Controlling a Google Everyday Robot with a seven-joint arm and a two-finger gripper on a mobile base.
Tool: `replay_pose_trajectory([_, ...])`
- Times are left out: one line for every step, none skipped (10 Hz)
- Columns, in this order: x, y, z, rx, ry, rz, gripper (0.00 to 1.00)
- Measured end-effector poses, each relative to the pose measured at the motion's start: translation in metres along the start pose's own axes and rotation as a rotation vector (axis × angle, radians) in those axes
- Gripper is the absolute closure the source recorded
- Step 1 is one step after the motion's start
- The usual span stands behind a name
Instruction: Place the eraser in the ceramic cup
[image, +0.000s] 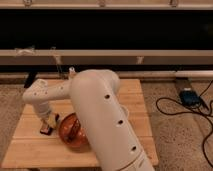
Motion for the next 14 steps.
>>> replay_pose_trajectory([0.001, 0.004, 0.001, 0.001, -0.002, 0.007, 0.57])
replay_pose_trajectory([0.002, 0.008, 0.000, 0.005, -0.005, 0.016, 0.67])
replay_pose_trajectory([0.004, 0.012, -0.001, 0.010, -0.007, 0.026, 0.77])
replay_pose_trajectory([0.006, 0.017, -0.002, 0.015, -0.006, 0.034, 0.88])
replay_pose_trajectory([0.009, 0.019, -0.003, 0.022, -0.003, 0.036, 0.95])
replay_pose_trajectory([0.007, 0.021, -0.010, 0.040, -0.008, 0.038, 1.00])
replay_pose_trajectory([0.003, 0.020, -0.021, 0.063, -0.015, 0.034, 1.00])
replay_pose_trajectory([0.000, 0.019, -0.034, 0.089, -0.022, 0.032, 1.00])
replay_pose_trajectory([-0.002, 0.018, -0.047, 0.116, -0.028, 0.031, 1.00])
replay_pose_trajectory([-0.003, 0.017, -0.062, 0.148, -0.033, 0.032, 1.00])
replay_pose_trajectory([-0.005, 0.016, -0.076, 0.178, -0.044, 0.035, 1.00])
replay_pose_trajectory([-0.004, 0.016, -0.087, 0.205, -0.056, 0.043, 1.00])
replay_pose_trajectory([0.002, 0.022, -0.099, 0.241, -0.076, 0.065, 1.00])
replay_pose_trajectory([0.006, 0.029, -0.106, 0.266, -0.091, 0.092, 1.00])
